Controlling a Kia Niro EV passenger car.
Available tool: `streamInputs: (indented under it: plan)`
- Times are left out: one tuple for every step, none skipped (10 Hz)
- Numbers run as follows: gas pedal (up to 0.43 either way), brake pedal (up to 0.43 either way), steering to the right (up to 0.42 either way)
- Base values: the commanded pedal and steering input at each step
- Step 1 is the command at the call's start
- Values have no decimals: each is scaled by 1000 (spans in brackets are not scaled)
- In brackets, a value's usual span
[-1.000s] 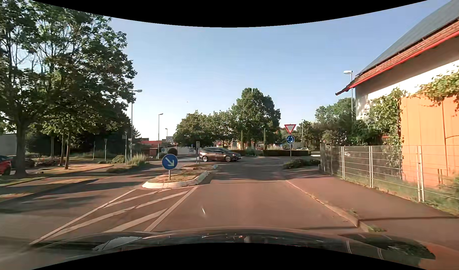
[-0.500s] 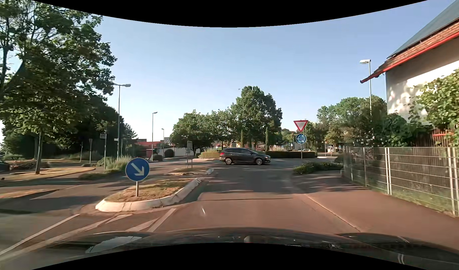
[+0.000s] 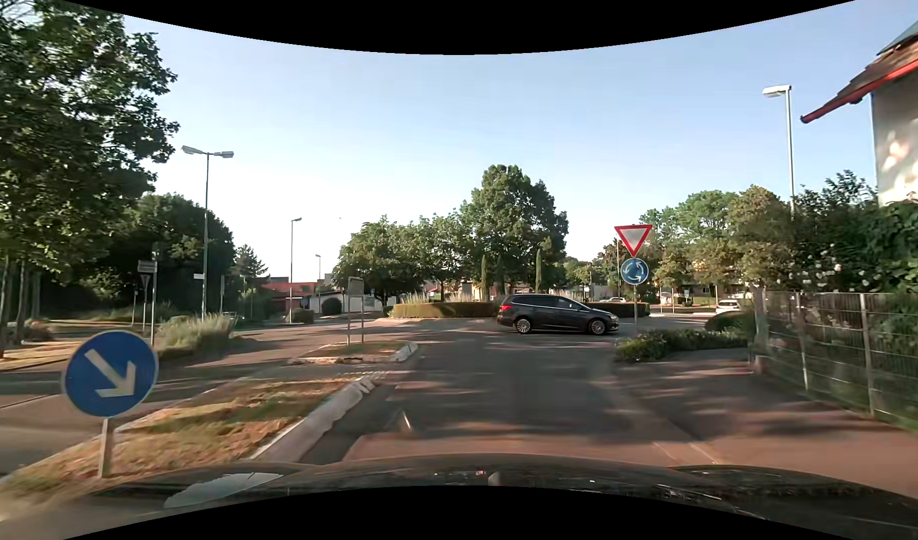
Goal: Follow the waypoints while adhering to traffic rules and regulations
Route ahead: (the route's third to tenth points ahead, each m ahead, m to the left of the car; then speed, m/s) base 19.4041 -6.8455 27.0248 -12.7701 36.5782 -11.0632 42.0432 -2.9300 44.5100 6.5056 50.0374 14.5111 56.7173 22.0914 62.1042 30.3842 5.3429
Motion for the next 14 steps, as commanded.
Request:
streamInputs:
  plan:
    - [0, 0, 4]
    - [0, 0, 4]
    - [0, 0, 4]
    - [0, 0, 5]
    - [0, 0, 8]
    - [0, 0, 15]
    - [0, 0, 21]
    - [0, 0, 28]
    - [0, 0, 32]
    - [0, 0, 36]
    - [0, 0, 45]
    - [0, 0, 57]
    - [0, 0, 65]
    - [0, 0, 79]
